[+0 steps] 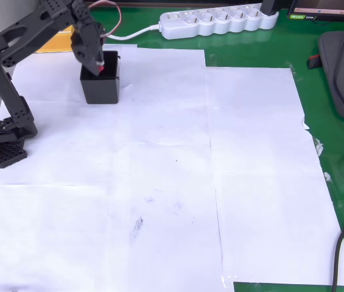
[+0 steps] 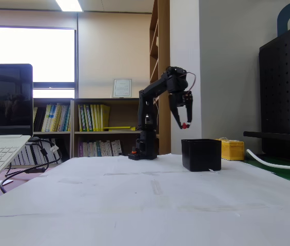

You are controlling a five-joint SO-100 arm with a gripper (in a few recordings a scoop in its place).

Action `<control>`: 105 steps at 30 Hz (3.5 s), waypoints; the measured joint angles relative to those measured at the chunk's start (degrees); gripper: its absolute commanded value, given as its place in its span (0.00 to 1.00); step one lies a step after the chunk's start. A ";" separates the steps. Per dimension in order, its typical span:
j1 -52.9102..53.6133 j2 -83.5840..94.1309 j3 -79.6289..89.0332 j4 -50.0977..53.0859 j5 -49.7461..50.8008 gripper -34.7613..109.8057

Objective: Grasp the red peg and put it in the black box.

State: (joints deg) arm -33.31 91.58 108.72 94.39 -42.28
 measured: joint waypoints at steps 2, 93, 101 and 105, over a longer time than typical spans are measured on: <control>-1.23 1.67 0.44 -1.05 0.70 0.24; 33.57 -90.62 -107.58 -35.86 -36.91 0.24; 32.52 -96.94 -107.58 -25.40 -37.88 0.24; 33.31 -98.00 -107.58 -19.95 -39.55 0.24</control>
State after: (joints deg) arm 0.00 -6.42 1.14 74.44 -81.83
